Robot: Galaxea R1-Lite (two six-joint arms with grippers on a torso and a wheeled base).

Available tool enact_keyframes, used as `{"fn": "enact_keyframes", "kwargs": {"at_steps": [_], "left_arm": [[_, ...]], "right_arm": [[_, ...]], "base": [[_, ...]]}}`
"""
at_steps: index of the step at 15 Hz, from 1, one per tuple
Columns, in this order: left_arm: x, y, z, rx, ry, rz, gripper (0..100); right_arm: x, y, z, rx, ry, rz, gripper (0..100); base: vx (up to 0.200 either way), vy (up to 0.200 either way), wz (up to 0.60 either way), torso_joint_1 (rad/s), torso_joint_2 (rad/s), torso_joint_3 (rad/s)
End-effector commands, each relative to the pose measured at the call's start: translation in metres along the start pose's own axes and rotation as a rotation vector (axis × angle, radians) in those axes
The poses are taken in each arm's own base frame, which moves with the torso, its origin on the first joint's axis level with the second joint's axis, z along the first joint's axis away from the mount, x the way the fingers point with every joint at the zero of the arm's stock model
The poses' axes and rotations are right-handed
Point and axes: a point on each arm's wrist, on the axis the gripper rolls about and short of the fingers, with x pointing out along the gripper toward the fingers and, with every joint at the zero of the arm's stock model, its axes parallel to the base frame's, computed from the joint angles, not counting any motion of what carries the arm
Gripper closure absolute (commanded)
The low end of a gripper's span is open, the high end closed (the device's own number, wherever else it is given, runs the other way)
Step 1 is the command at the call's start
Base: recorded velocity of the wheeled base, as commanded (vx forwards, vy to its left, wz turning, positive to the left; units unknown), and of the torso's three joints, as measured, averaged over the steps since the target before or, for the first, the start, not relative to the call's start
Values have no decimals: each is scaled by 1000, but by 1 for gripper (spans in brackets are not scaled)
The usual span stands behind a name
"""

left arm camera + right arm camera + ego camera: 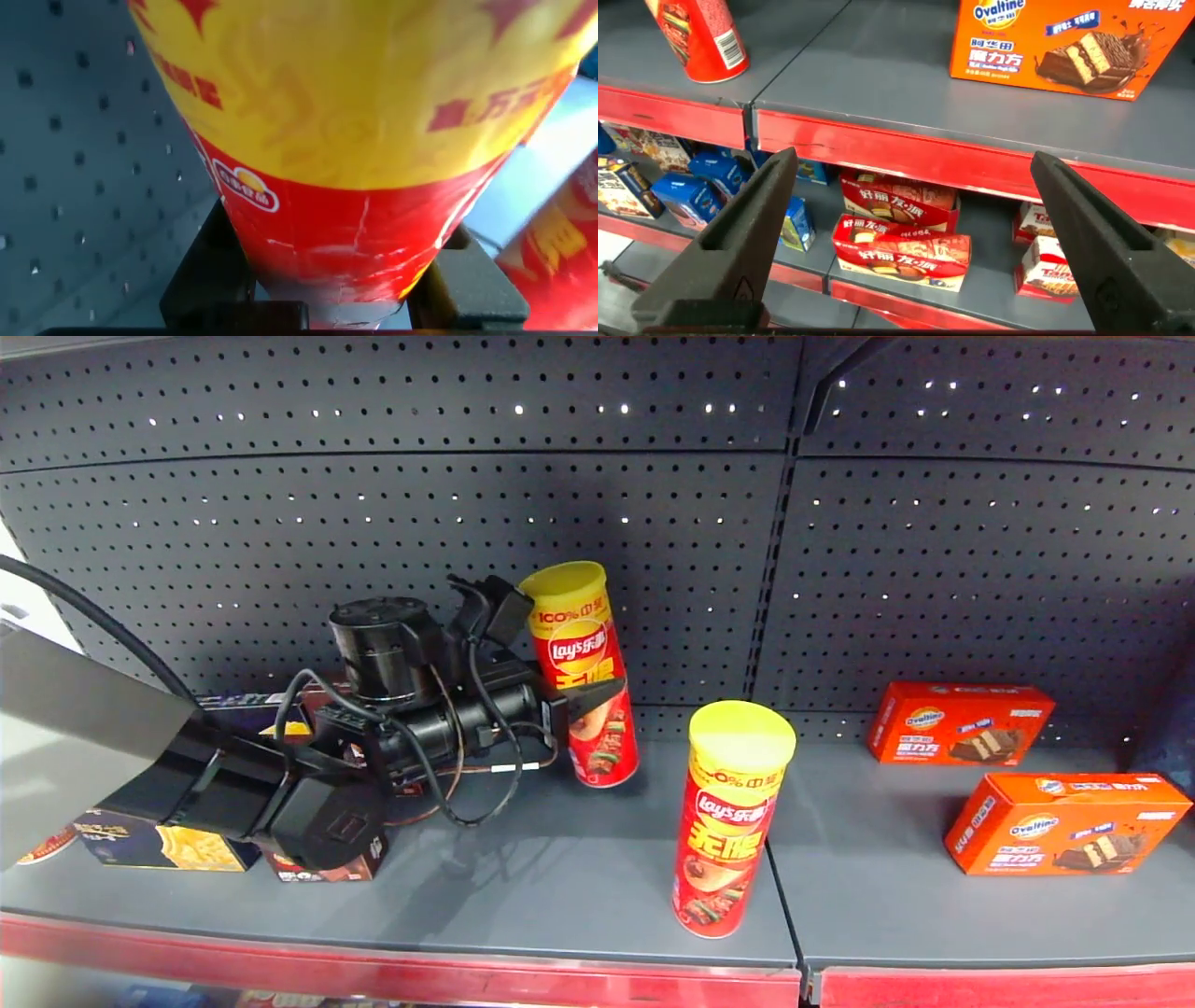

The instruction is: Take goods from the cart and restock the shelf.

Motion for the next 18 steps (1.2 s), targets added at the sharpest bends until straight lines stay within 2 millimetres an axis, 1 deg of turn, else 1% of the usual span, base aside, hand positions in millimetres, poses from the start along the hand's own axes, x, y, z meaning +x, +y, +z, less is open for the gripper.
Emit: {"fn": "enact_keyframes", "kwargs": {"at_steps": [1,3,5,7,8,9,10,13,18], "left_arm": [[7,4,-1,3,-7,-4,100],[9,5,-1,9,-12,-8,100],[16,11,-15,28,-15,-2,100],[21,10,-24,38,-16,-11,100],[23,7,-25,35,-11,-19,100],[28,-4,-24,29,-8,-50,100],[30,-4,-23,39,-13,-53,100],[31,-3,-31,17,55,-52,100],[34,-3,-25,38,38,-57,100]], "right_arm": [[0,0,0,0,2,0,0],[0,0,0,0,4,0,0],[0,0,0,0,4,0,0],[0,0,0,0,4,0,0],[0,0,0,0,4,0,0],[0,0,0,0,2,0,0],[0,0,0,0,4,0,0],[0,0,0,0,2,0,0],[0,0,0,0,2,0,0]], "base": [[0,0,0,0,0,0],[0,0,0,0,0,0],[0,0,0,0,0,0],[0,0,0,0,0,0],[0,0,0,0,0,0],[0,0,0,0,0,0],[0,0,0,0,0,0],[0,0,0,0,0,0],[0,0,0,0,0,0]]}}
